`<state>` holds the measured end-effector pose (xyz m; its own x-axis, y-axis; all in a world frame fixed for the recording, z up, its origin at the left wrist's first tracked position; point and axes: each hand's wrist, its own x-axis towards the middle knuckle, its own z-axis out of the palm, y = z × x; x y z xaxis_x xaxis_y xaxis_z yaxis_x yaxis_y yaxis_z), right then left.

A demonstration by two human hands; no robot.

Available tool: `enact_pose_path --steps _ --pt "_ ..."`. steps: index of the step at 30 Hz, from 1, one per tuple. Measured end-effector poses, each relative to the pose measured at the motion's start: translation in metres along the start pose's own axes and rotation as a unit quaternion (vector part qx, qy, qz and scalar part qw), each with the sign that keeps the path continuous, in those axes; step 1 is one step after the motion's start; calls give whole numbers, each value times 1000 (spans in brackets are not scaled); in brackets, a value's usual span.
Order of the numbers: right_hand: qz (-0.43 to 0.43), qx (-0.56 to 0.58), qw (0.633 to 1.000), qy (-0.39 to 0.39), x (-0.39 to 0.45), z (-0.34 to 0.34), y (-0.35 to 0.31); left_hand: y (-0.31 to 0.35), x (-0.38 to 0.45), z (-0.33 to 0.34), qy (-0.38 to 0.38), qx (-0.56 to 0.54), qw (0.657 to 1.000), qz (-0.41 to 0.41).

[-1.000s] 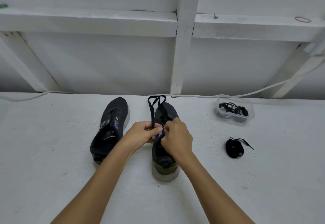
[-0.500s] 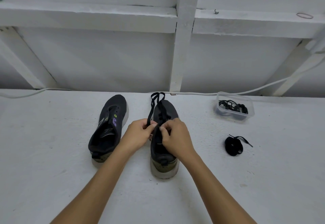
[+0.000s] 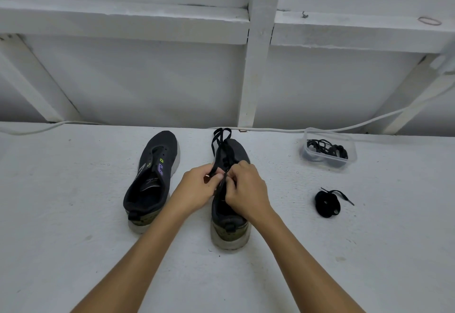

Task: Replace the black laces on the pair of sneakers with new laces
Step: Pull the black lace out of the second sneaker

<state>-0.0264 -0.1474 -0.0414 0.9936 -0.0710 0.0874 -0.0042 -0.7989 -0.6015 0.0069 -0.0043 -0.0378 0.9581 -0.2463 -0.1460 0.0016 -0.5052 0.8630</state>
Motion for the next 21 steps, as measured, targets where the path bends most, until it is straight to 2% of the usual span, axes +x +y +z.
enact_pose_path --steps 3,5,8,11,13,16,21 --pt "11 25 1000 9 1 2 2 -2 2 -5 -34 -89 994 -46" --pt "16 48 999 7 0 1 3 -2 3 -7 -38 -99 993 -58" --pt "39 146 988 23 -5 -11 6 0 2 0 15 -106 991 -78" --pt "134 290 945 72 -12 -19 17 -1 -2 7 81 -211 963 -148" --pt "181 299 934 67 -16 -22 30 -3 -7 9 103 -169 964 -176" --pt "174 288 942 1 -19 -25 34 5 -24 12 123 -57 985 -110" --pt "138 251 958 -32 -8 -30 28 2 -28 26 90 -5 996 -2"
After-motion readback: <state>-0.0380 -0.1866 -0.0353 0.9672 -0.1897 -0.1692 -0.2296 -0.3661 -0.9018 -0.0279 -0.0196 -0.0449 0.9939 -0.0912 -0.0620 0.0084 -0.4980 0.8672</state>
